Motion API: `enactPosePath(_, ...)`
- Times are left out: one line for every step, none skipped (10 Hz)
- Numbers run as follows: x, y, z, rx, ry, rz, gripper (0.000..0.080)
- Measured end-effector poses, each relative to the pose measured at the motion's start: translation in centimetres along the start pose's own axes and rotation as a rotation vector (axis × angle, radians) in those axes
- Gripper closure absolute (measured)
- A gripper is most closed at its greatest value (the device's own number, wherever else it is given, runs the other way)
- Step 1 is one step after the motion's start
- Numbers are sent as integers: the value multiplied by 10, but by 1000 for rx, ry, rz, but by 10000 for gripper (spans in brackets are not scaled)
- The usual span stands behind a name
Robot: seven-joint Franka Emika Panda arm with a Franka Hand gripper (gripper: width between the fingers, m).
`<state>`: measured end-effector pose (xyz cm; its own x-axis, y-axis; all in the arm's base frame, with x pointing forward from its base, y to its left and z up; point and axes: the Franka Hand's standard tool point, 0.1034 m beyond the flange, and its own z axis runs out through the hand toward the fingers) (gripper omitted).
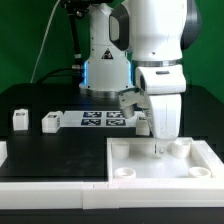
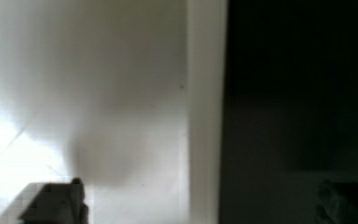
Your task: Assemble one leg
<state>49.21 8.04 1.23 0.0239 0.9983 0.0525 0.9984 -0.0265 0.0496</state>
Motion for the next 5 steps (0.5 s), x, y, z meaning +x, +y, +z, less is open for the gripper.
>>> enactPosePath(-1,-4,-13,-11,-5,58,151)
enactPosePath(1,-14,-34,-29,-13,119,151)
enactPosePath(4,-22,-46,-39,-17,148,151)
enactPosePath(5,-27,-54,-43,-20,182,151)
enactPosePath(5,-27,-52,-40,-19,199,151)
